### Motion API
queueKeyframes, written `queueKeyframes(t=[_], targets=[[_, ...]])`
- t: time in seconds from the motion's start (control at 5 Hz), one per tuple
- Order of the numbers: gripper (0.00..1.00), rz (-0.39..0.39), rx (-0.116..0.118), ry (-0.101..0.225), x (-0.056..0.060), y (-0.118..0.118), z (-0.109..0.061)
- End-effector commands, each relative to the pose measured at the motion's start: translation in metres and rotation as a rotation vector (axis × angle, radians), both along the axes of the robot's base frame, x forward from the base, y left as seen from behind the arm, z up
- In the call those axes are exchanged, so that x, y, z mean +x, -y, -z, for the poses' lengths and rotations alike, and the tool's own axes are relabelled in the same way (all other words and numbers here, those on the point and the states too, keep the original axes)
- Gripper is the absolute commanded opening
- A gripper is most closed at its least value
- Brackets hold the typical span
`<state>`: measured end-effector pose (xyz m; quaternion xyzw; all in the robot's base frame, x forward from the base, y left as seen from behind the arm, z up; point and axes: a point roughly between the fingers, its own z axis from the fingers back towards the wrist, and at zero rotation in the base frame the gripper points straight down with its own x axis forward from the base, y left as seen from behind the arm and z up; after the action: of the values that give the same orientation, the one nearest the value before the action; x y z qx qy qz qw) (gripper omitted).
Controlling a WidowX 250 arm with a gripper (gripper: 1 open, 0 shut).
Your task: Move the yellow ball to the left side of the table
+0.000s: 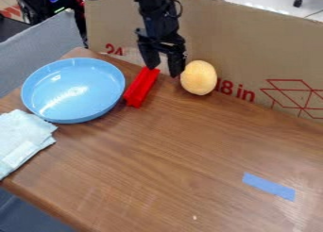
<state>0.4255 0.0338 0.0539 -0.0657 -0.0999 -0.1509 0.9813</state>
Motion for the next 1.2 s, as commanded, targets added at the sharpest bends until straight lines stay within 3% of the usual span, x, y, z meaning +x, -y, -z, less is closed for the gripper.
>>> queueKeyframes(t=[0.0, 0.2, 0.4, 0.6, 0.8, 1.0], targets=[[1.00, 0.014, 0.013, 0.068, 0.017, -0.006, -0.021], [1.00, 0.023, 0.024, 0.073, 0.016, -0.005, -0.014], [1.00, 0.058, 0.008, 0.092, 0.011, -0.011, -0.026], [1.00, 0.113, -0.004, 0.123, 0.026, 0.018, -0.040], [1.00, 0.166, -0.013, 0.159, 0.014, 0.027, -0.053], [1.00, 0.180, -0.017, 0.155, 0.033, 0.031, -0.049]])
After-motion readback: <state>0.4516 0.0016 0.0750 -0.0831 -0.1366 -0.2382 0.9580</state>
